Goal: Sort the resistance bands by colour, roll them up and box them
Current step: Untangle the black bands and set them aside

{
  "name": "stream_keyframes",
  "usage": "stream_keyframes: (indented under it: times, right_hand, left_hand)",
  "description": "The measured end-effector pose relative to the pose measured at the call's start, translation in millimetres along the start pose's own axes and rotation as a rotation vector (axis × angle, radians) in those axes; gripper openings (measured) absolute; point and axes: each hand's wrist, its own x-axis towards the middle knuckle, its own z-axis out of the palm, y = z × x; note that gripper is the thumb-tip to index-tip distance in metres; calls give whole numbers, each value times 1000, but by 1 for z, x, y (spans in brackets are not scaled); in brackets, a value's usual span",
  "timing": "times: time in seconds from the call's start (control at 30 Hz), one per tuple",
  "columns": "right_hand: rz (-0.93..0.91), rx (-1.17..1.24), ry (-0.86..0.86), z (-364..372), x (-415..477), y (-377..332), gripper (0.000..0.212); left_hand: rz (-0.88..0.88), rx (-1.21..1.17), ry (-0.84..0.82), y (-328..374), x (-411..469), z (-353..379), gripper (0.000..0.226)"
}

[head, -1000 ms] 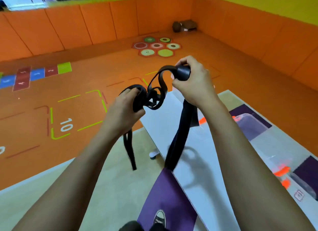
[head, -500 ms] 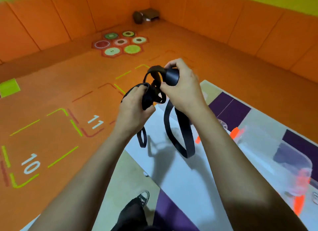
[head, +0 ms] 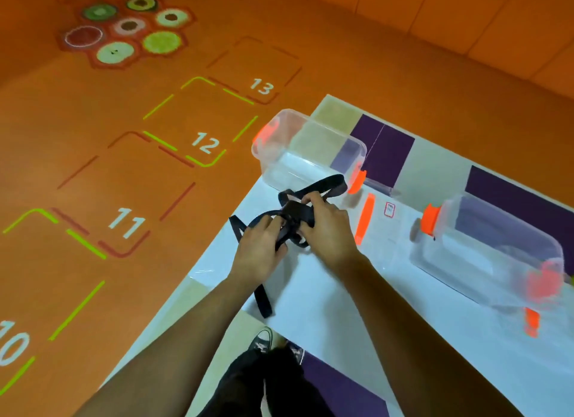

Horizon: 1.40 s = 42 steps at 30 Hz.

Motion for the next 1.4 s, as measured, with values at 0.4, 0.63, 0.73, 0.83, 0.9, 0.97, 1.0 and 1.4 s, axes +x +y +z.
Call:
stream_keyframes:
  times: [0.4, 0.63, 0.73, 0.83, 0.9, 0.97, 1.0, 1.4]
  right_hand:
    - [189, -481, -456, 69, -1, 47, 83]
    - [207, -336, -370, 62, -20, 35, 98]
    - [228, -360, -285, 51, -26, 32, 88]
    - [272, -391, -296, 47, -35, 31, 81]
    - [286, -382, -291, 47, -40, 32, 73]
    - [287, -355, -261, 47, -46, 32, 63]
    - [284, -339, -229, 47, -49, 33, 58]
    - [226, -201, 146, 59, -100, 44, 45]
  left_hand:
    - [-158, 380, -344, -37, 18, 48, 62]
    - [-137, 319, -269, -41, 17, 36, 48]
    - [-130, 323, -325, -41, 16, 30, 46]
    - [-133, 313, -331, -39, 11, 26, 53]
    - [-138, 291, -276, -40, 5, 25, 57]
    - [-114, 277, -253, -40, -1, 24, 62]
    - [-91, 274, -264, -39, -3, 23, 63]
    - [249, 291, -263, -11, -28, 6, 36]
